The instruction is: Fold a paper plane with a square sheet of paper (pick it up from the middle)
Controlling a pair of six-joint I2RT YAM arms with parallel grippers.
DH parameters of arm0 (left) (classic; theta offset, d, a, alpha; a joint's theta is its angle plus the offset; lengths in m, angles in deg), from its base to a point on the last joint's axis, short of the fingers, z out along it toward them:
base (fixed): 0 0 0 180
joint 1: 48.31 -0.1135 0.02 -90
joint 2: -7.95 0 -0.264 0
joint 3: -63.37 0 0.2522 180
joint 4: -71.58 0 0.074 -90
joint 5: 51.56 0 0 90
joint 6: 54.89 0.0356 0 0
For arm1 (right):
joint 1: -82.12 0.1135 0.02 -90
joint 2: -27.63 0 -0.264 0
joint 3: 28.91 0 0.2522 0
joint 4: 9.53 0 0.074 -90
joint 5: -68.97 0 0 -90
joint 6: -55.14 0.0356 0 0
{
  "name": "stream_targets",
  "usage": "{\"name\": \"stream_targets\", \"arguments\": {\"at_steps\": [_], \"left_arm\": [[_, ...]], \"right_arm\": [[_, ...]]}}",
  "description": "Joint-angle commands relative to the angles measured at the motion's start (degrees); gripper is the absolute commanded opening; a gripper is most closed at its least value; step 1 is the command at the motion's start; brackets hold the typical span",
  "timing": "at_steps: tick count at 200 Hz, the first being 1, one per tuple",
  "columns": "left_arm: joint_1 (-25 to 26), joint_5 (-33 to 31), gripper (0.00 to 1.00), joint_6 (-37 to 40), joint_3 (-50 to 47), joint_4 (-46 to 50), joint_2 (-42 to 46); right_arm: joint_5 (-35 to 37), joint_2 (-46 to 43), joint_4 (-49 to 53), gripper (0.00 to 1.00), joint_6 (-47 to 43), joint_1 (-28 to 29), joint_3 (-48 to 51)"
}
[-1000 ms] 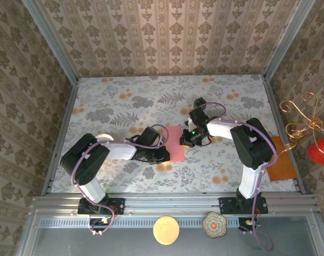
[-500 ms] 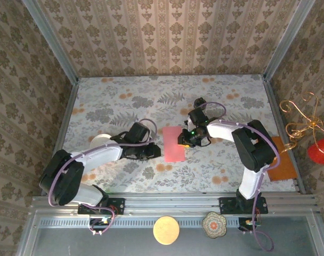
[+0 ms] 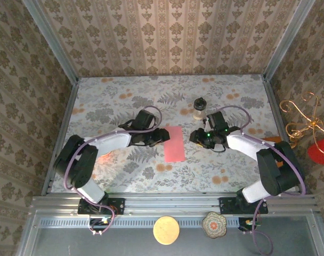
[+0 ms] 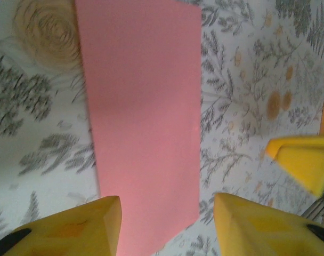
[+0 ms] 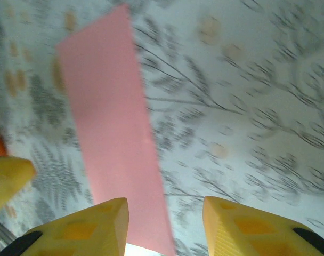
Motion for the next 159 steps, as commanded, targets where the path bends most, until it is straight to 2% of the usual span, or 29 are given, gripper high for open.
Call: {"name": "stream_targets", "arguments": {"at_steps": [1,48,90,159], "left_arm": [[-0.62,1.27,0.51,-0.51,4.81,-0.67,-3.79],[-3.75,6.08,0.48,1.40,11.12,0.93,-11.87],[-4.07,10.12,0.42,3.08,16.17,3.37,-17.26],[-4.59,11.72,0.40,4.04,12.37,1.98,-17.87]], "right_arm": [[1.34,-2.32,-1.85,0.46,1.58,0.03,1.54],[2.06,-1.22,-0.70,0.47,1.76,-0.82,1.46],[1.97,-0.59,-0.92,0.47,2.89,-0.82,1.35],[-0.50,-0.98,0.09,0.46,3.33,-0.65,1.43]]}}
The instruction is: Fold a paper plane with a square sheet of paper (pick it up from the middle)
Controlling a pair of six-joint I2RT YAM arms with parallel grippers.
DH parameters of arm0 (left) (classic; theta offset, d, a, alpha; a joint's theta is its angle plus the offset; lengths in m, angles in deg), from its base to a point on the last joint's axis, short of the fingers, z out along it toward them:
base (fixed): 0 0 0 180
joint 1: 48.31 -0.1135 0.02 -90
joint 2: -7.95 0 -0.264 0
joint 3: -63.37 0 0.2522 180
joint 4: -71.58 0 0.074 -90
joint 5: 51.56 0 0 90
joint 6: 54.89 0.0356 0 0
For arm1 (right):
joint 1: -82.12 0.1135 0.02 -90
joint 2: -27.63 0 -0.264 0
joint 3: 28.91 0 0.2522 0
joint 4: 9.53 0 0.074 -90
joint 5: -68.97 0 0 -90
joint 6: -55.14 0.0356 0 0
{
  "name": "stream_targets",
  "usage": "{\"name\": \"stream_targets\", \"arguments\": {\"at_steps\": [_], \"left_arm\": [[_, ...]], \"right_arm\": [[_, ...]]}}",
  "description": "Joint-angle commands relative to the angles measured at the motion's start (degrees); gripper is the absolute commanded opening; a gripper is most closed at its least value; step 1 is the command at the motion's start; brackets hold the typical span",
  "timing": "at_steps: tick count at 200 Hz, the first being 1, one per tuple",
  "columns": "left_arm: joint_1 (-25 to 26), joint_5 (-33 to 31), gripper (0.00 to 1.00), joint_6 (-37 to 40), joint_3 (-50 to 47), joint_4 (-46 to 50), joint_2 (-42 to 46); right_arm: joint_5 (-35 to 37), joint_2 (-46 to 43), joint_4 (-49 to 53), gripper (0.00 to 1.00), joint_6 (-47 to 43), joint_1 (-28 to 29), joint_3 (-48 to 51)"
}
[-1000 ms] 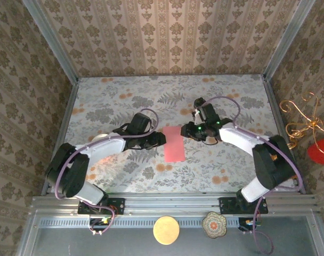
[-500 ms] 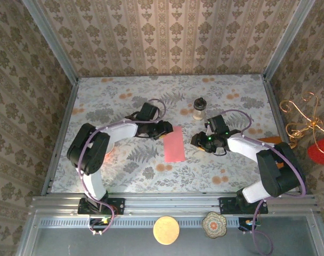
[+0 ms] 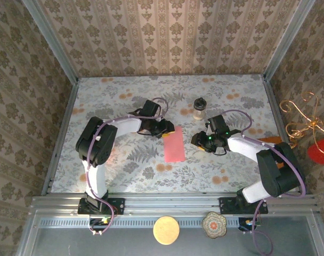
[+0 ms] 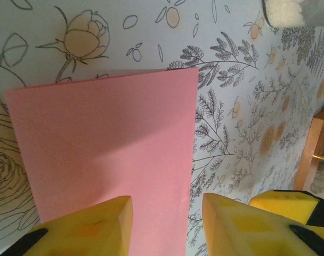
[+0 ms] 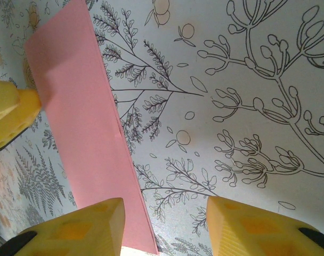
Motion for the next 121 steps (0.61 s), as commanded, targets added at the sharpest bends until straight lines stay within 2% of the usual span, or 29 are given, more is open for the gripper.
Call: {"name": "stream_targets", "arguments": {"at_steps": [1,55,84,121], "left_arm": [[-0.51,1.44,0.40,1.86,-2.36,0.54,-0.17],[-1.08,-2.65,0.38,1.45,-5.79,2.34,0.13],[-1.17,-4.98,0.37,-0.33,-6.75,2.86,0.10],[-1.18,-5.63,0.37,-3.24,-8.24,1.11,0.38]], "right_arm": [[-1.53,-0.42,1.09,0.46,1.05,-0.11,-0.53],[-3.29,-2.67,3.49,0.45,1.09,1.37,1.31],[-3.41,-3.09,3.28,0.44,2.77,4.14,2.41],[-5.53,-1.14,-1.26,0.44,6.81,7.72,4.00]]}}
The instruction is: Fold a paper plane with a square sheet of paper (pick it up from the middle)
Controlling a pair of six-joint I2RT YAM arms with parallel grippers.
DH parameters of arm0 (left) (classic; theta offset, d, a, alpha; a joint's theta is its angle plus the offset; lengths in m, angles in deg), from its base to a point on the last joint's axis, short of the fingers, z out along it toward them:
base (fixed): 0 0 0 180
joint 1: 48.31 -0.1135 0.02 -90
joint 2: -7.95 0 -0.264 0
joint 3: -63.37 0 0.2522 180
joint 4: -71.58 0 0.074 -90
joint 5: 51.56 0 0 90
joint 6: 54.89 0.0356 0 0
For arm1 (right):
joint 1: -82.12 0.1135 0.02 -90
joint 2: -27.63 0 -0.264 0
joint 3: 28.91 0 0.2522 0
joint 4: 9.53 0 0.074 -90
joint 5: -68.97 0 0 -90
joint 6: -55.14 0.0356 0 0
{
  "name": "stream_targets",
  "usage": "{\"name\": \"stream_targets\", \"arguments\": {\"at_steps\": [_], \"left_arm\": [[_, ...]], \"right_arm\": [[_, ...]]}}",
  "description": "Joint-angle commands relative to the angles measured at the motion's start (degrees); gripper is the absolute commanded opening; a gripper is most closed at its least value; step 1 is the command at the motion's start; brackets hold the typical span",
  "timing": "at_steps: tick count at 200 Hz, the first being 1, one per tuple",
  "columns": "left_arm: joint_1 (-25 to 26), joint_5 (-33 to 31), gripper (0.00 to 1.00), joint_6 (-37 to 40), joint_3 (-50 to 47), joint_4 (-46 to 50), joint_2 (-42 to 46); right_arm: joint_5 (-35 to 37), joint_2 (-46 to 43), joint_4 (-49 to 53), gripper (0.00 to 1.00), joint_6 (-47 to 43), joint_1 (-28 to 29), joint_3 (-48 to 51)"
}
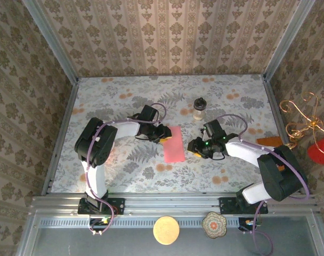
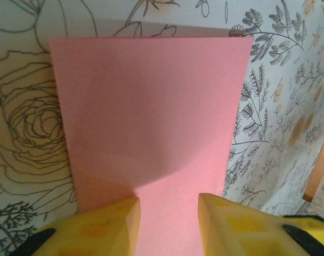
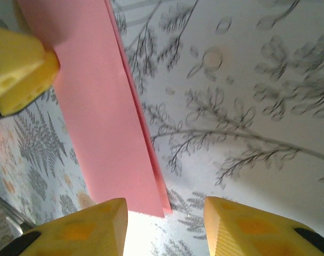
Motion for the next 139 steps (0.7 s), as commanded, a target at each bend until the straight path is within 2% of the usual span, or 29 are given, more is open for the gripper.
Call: {"name": "stream_targets", "arguments": {"at_steps": [1,45,139], "left_arm": [[-0.69,-4.97,0.37,-2.52,-2.73,3.30,-0.40],[-0.73,-4.46,0.36,-3.22,-2.85,2.30,-0.48],[-0.78,-3.77,0.37,-3.30,-3.02,1.84,-0.74]], "right_arm": [[-2.53,1.02,-2.01,0.44,3.55,1.99,1.13],[-2.66,3.08,-5.02,0.36,5.95,4.57,1.38],[-2.35,5.85,-5.11,0.34,4.46,5.68,0.31]]}}
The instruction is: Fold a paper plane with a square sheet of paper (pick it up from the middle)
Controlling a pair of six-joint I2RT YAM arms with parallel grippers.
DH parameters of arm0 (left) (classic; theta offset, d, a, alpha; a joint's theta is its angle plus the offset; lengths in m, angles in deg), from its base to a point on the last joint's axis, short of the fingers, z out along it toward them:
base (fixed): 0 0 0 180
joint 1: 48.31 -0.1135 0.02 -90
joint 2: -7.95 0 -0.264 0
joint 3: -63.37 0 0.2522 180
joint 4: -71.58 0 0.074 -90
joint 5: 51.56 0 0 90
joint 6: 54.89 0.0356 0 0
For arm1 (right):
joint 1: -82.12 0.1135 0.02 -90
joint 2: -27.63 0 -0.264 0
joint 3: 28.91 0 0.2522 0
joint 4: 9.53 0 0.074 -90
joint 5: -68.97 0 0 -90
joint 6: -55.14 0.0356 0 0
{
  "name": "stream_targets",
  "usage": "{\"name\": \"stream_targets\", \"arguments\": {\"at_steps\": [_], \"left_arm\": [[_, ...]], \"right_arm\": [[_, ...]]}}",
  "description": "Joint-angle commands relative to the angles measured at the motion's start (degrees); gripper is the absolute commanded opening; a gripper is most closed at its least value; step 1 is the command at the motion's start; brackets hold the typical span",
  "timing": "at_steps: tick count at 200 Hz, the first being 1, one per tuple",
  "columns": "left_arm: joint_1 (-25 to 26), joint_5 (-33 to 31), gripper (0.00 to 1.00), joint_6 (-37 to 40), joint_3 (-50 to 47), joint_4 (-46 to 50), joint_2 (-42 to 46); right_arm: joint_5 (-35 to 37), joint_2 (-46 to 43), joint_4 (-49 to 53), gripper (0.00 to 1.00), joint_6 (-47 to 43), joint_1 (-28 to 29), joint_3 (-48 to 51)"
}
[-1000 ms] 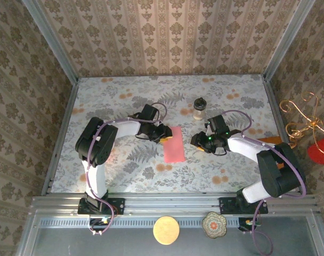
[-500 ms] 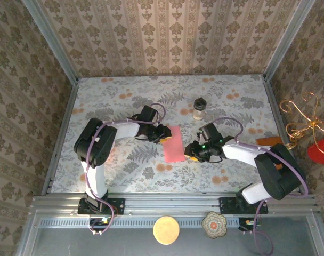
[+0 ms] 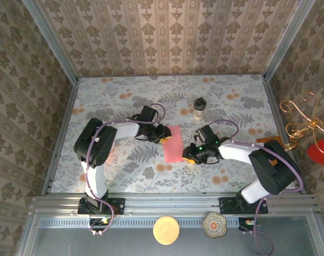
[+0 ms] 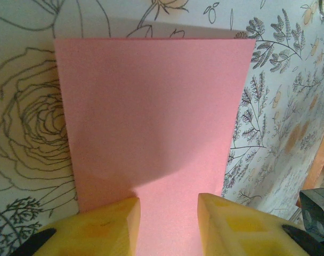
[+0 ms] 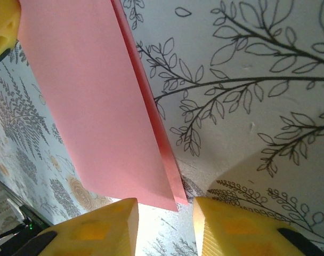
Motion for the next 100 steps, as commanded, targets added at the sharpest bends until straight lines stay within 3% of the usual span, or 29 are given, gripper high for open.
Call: {"name": "stream_targets", "arguments": {"at_steps": [1,100], "left_arm": [[-0.78,-3.29,0.37,-0.86,-2.03,3.48,-1.16],[-0.82,-2.94,0.37,-0.68,-1.77,3.34,-1.34]], "right_arm": [[-0.73,1.09,-0.36,0.34,-0.66,0.37,-0.92],[-2.87,2.41,-4.90,0.31,0.30,0.29,-1.28]]}}
